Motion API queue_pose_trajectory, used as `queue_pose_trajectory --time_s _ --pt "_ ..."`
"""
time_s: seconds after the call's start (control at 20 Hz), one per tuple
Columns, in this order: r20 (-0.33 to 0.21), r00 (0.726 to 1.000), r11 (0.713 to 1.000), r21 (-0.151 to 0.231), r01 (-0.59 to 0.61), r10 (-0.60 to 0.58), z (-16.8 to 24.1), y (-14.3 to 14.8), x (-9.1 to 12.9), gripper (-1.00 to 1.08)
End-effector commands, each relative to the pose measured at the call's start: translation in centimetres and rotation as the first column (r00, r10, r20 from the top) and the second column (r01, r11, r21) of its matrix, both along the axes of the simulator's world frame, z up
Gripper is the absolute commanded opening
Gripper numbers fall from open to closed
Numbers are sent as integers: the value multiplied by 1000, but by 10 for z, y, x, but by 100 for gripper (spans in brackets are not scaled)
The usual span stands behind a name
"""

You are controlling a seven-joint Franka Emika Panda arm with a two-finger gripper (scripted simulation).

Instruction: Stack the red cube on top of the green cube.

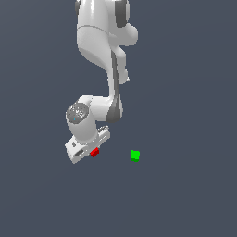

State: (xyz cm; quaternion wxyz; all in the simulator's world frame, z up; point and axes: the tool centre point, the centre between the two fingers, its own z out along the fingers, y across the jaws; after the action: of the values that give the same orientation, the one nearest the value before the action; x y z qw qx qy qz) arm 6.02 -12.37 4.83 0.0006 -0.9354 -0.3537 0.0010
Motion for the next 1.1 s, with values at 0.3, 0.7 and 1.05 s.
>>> queue_pose_trajectory --time_s 0.3,0.7,1.05 --pt "2 1000 1000 0 0 0 57 0 0 -100" --pt "3 1000 1000 -1 0 0 70 0 2 -100" --pt "3 1000 1000 -1 0 0 64 22 2 -100"
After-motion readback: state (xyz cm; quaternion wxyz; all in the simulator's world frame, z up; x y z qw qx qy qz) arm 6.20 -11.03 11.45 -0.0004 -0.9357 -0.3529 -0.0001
